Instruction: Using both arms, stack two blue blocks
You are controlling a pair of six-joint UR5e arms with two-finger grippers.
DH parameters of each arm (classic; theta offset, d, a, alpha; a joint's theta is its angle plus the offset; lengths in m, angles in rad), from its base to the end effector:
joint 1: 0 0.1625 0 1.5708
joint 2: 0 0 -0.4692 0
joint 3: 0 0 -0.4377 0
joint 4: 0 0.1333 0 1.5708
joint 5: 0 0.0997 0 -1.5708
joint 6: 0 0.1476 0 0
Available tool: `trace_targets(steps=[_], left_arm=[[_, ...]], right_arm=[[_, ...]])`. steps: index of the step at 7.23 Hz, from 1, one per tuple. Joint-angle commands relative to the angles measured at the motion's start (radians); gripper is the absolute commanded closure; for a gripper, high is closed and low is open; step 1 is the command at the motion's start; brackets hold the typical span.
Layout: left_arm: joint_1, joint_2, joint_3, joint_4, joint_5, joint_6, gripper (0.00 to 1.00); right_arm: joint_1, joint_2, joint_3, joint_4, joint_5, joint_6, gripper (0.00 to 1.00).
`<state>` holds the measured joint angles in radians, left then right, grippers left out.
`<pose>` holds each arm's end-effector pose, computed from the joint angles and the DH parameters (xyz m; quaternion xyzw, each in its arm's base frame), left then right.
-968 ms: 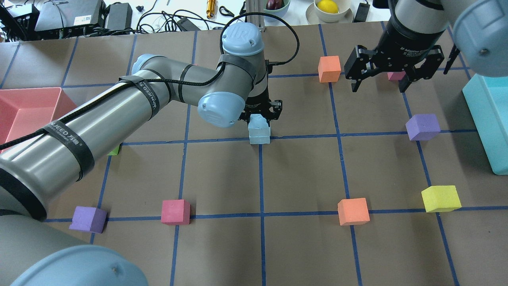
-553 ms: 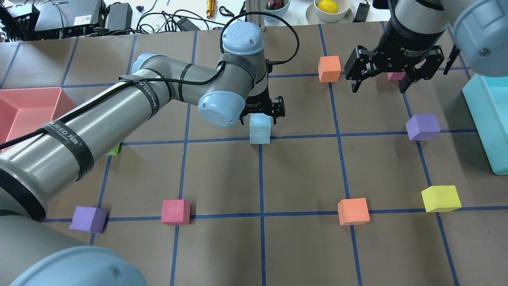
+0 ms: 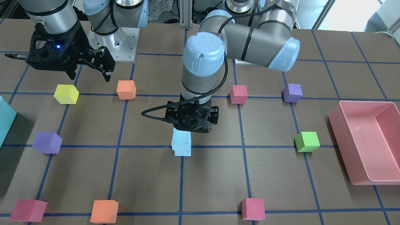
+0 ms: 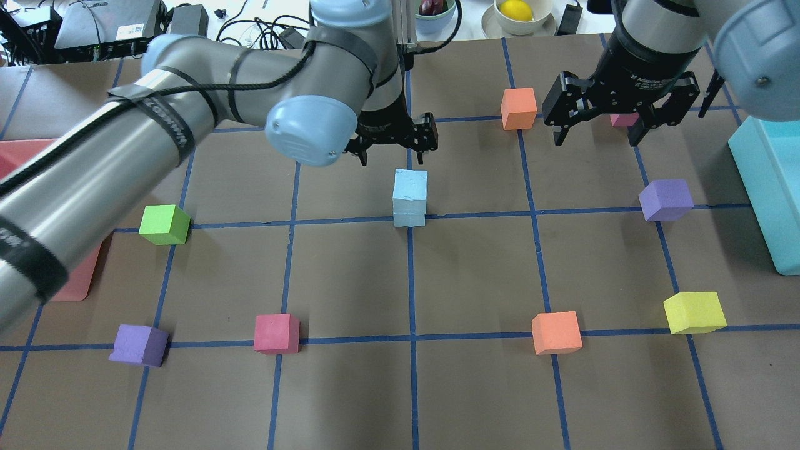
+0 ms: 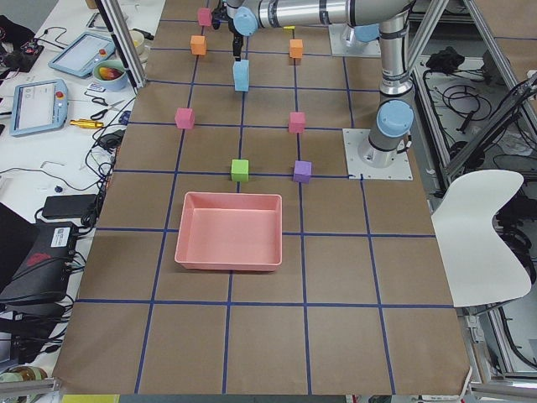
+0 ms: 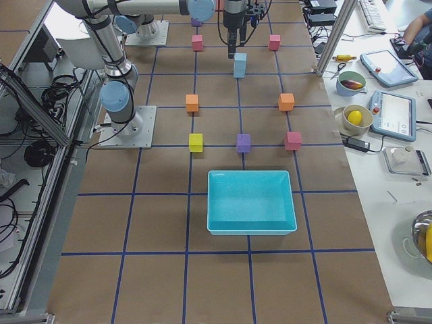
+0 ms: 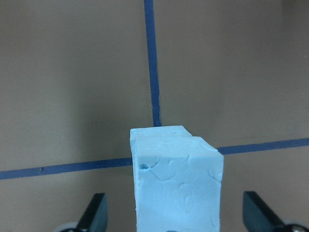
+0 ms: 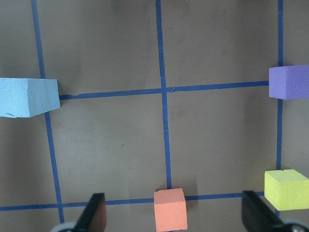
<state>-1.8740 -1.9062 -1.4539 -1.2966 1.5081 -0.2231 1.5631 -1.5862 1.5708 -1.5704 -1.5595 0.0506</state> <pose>-0.3419 -0.6155 0.3691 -0.0409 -0.9983 0.0187 0.0375 0.1309 -0.5333 0.4923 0.0291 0.9995 -0.0074 0.0058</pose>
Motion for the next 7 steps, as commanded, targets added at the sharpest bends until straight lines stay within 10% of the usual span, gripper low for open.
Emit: trace_targets(steps=[1, 4, 7], left_arm=[[0.189, 0.154, 0.018, -0.145, 0.026, 0.257, 0.00], [0.292, 0.324, -0.034, -0.323, 0.055, 0.312, 0.00], [0.309, 0.360, -0.176, -0.133, 0.069, 0.318, 0.00]], right_arm=[[0.000, 0.000, 0.000, 0.003, -0.001, 0.000, 0.00], [0.000, 0.000, 0.000, 0.007, -0.001, -0.001, 0.00], [0.000, -0.002, 0.002, 0.007, 0.001, -0.001, 0.00]])
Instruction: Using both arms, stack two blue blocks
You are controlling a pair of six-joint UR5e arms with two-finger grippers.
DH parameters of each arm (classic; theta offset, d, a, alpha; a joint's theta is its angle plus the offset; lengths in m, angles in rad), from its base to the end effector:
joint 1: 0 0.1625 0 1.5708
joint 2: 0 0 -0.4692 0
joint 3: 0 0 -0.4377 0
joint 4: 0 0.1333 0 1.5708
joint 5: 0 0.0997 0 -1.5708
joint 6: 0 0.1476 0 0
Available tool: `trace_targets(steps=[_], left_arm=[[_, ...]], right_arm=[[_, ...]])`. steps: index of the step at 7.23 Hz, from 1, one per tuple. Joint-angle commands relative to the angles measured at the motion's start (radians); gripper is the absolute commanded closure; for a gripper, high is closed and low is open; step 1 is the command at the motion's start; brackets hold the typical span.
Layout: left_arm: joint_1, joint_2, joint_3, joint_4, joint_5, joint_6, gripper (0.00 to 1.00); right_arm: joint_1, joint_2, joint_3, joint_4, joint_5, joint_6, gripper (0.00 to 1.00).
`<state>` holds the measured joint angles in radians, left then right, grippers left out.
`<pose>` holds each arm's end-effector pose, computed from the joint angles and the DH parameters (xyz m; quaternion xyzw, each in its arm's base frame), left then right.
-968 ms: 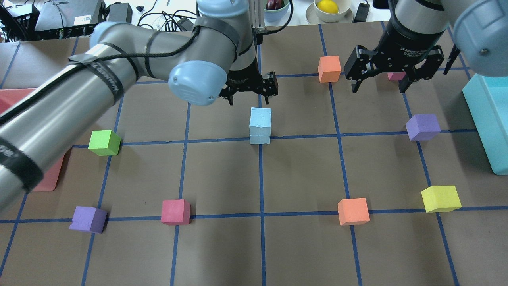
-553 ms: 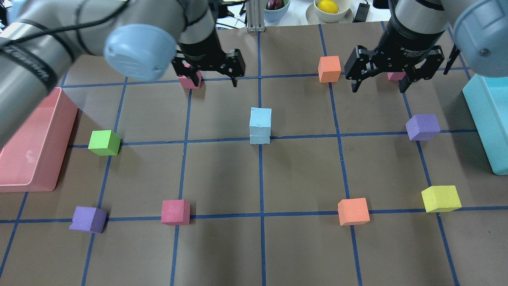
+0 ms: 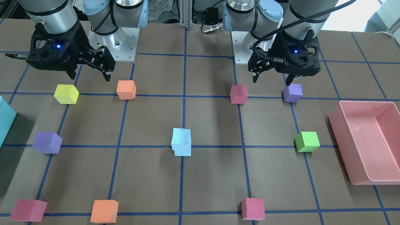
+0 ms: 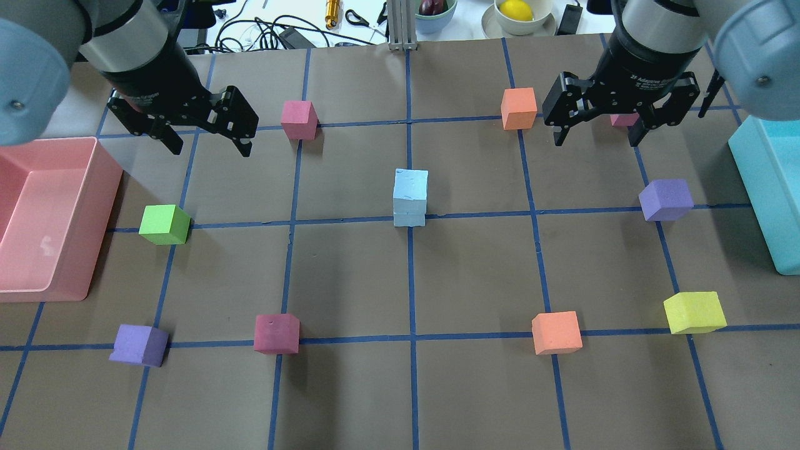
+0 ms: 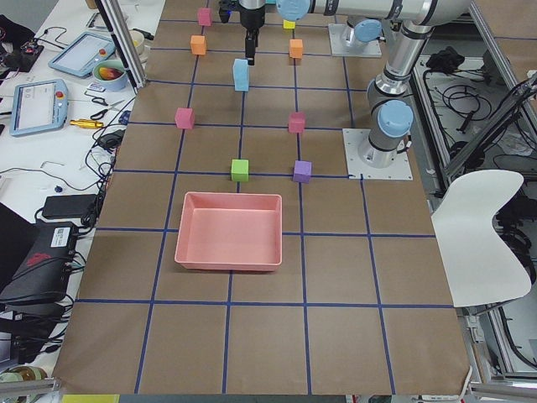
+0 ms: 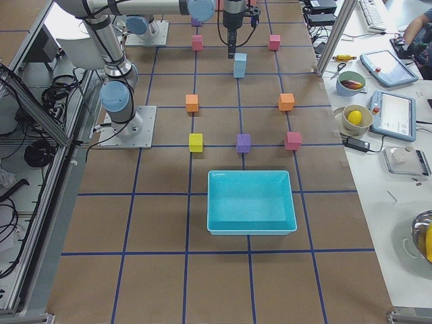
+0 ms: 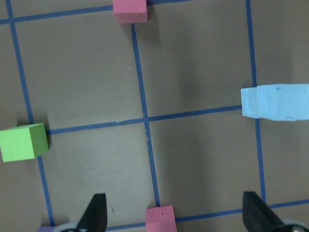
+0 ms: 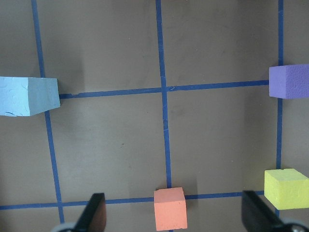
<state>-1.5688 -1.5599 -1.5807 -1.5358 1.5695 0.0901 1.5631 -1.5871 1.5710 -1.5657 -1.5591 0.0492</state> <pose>-0.1324 -0.5378 0.4882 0.0440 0.9989 -0.0180 0.0002 0.1309 -0.5323 0.4922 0.0284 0.9996 -0.0054 0.0060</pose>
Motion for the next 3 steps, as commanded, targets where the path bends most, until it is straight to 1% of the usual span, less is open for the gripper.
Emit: trace_targets(steps=[1, 3], left_arm=[[0.007, 0.017, -0.048, 0.108, 0.021, 0.007, 0.00], [0.024, 0.015, -0.029, 0.102, 0.018, 0.005, 0.00]], right_arm=[[0.000, -0.001, 0.001, 0.007, 0.001, 0.000, 0.00], [0.000, -0.001, 0.001, 0.007, -0.001, 0.000, 0.00]])
